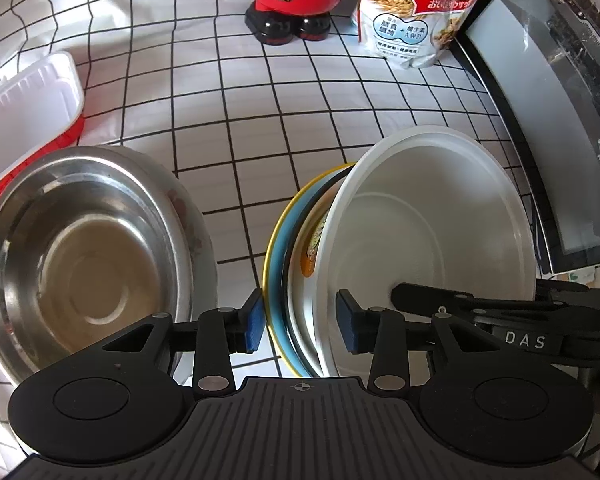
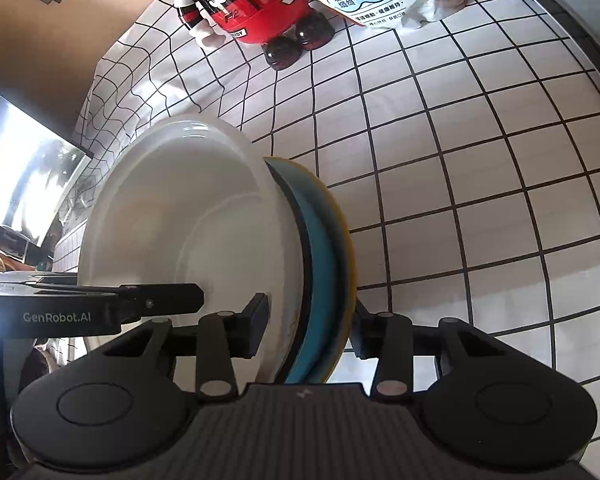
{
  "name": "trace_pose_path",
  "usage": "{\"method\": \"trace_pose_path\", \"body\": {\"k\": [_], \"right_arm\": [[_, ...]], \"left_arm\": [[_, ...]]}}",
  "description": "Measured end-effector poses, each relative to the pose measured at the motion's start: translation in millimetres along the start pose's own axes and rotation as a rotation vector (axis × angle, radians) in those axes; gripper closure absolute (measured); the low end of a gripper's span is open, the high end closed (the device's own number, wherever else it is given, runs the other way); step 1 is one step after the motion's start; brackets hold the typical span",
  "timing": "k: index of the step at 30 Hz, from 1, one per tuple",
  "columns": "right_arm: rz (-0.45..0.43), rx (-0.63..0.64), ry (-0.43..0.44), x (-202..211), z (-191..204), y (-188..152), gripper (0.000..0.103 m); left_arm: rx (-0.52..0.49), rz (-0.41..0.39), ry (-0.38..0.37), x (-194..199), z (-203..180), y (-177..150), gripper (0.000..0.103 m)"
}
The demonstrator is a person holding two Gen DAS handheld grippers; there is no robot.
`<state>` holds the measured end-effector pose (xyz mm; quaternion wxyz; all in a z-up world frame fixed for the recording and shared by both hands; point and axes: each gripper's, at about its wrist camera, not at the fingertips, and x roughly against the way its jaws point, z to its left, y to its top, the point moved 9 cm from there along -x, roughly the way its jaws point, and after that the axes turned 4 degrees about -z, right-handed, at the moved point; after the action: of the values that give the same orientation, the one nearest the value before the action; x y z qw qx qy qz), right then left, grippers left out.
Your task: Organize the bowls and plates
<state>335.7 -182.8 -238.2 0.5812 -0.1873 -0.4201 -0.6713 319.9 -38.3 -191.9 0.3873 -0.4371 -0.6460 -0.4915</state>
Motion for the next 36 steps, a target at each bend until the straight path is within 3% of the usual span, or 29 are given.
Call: {"method": "trace_pose_path", "body": {"k": [5,11,17,32,36], "right_arm": [[-0.028,0.045,-0.020,3.6,-0.8,8.1,0.061],[0.006,0.057,-0.002,-6.0,-1.1,18.6,0.044],[0.032,0.052,0.050,-14.5,1.8,21.1,0.044],[0.058,0.056,0.060,-18.6,6.4,18.0,0.044],[0.070,0.012,0.018,-18.6,-0.2,15.5,0.033]], "left_arm": [[-0.012,-0.011,0.006,3.4,-5.0,4.9,0.062],[-0.028,-0.022,0.013,7.7,-13.1,10.4,0.061],[-0.019,-0.004,0.044,0.4,-8.8,10.3,0.061],[-0.009,0.017,0.056,-10.6,-3.9,12.7,0.056],[-0.011,0.017,0.044,-10.8,-2.9,13.1,0.057]]}}
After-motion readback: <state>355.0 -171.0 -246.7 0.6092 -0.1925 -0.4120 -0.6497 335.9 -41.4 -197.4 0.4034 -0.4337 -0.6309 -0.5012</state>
